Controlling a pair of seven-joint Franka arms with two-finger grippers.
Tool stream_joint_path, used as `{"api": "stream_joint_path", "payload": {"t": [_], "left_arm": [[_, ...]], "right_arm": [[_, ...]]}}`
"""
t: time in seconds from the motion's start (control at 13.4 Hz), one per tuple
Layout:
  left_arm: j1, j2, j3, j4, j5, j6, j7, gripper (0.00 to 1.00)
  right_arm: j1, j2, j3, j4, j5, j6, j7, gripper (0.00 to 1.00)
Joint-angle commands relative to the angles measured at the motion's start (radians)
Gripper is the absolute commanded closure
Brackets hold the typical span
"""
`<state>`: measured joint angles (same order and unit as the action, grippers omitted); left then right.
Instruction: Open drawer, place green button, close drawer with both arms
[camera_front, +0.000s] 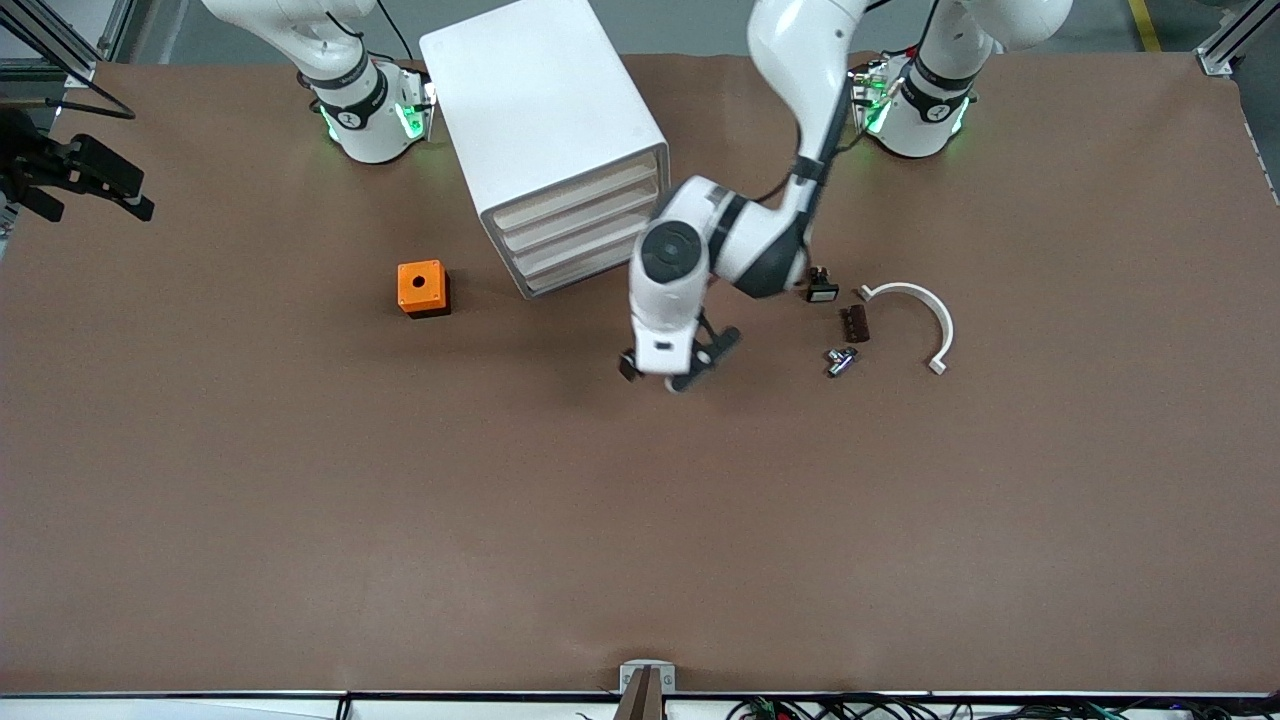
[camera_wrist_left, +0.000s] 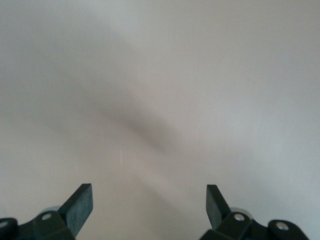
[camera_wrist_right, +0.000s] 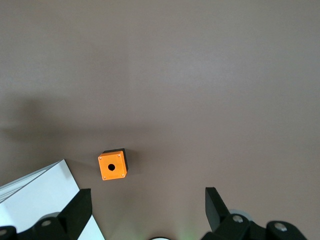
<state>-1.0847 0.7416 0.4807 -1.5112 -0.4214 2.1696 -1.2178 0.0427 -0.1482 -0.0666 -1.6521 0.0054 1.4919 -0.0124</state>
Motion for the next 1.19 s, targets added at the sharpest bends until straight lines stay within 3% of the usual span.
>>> {"api": "stream_joint_path", "payload": {"t": [0.0,0.22,0.52,0.82,1.12], "left_arm": [[0.116,-0.050,0.021,0.002,0.058,-0.008,0.096,0.00],[0.251,-0.122,0.035,0.000,0.175,-0.008,0.142,0.00],[0.394,-0.227,0.038,0.003,0.199,-0.049,0.207,0.00],[0.514,-0.364,0.044,0.019,0.230,-0.170,0.435,0.00],[0.594,-0.450,0.045,0.095,0.273,-0.371,0.700,0.00]], "right_arm": [[-0.006,0.002,0.005,0.017,-0.016,-0.012,0.006,0.00],[-0.006,0.002,0.005,0.017,-0.016,-0.010,0.006,0.00],[-0.006,0.002,0.005,0.023,-0.016,-0.012,0.006,0.00],[-0.004,0.002,0.005,0.025,-0.015,-0.013,0.006,0.00],[-0.004,0.012,0.005,0.024,-0.004,0.001,0.008,0.00]]}}
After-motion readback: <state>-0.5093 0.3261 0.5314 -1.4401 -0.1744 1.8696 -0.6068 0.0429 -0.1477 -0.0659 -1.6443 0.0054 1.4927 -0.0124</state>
